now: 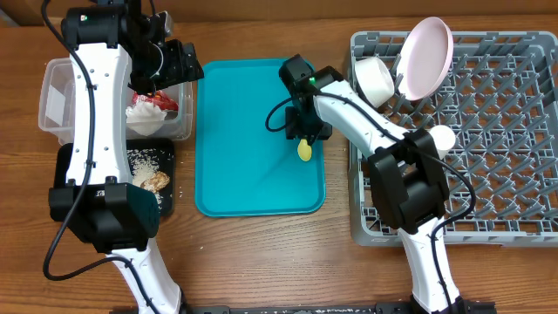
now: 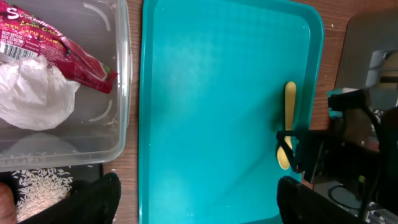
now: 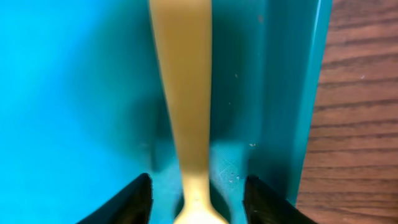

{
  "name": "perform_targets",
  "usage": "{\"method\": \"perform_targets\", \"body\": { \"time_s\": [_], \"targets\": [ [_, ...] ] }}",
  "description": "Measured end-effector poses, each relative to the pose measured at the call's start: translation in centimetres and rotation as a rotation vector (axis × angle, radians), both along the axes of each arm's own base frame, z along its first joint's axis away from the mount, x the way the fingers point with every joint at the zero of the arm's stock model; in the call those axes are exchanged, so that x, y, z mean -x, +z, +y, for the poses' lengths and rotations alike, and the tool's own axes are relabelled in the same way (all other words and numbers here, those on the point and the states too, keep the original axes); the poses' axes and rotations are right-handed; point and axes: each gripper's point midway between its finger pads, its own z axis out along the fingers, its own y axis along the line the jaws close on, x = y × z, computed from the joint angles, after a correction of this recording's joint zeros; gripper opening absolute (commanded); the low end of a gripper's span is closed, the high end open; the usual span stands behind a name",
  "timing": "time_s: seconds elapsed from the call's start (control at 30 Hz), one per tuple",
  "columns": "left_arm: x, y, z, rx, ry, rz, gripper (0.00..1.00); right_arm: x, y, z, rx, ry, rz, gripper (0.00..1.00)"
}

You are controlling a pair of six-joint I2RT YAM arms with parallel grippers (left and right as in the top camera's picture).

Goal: Sort waste into correct bins and load items into the dishwasher
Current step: 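Move right gripper to the teal tray and grasp the yellow spoon, then carry the yellow spoon with right gripper and lay it in the rack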

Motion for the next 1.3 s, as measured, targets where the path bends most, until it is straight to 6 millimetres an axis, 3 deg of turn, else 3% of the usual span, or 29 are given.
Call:
{"method": "perform_targets", "body": {
  "time_s": [0.23,0.6,0.77,0.9,1.07,1.2,1.3],
  "targets": [
    [0.0,0.0,0.1,-0.002,0.004,0.000,0.88,0.6,-0.3,0.6,-0.038,0.001,0.027,0.05],
    [0.0,0.0,0.1,-0.003,0.004,0.000,0.95,1.5,0.1,0.6,-0.051,-0.022,0.075,0.04],
    [0.0,0.0,0.1,-0.003,0.004,0.000,0.96,2.2,2.0,0.3,-0.039,-0.017,0.104,0.04],
    [0.0,0.0,0.1,-0.003,0.005,0.000,0.97,2.0,6.3,0.2,-0.051,-0.006,0.060,0.04],
    [0.0,0.0,0.1,-0.004,0.005,0.000,0.98,2.0,15.1,-1.4,-0.077,-0.016,-0.071,0.04],
    [0.0,0.0,0.1,-0.005,0.006,-0.001,1.00,3.8,21.4,-5.4,-0.055,-0.083,-0.149,0.04],
    [-0.1,0.0,0.1,-0.006,0.006,-0.004,1.00,5.8,24.4,-10.5,0.011,-0.208,-0.163,0.04]
  ]
}}
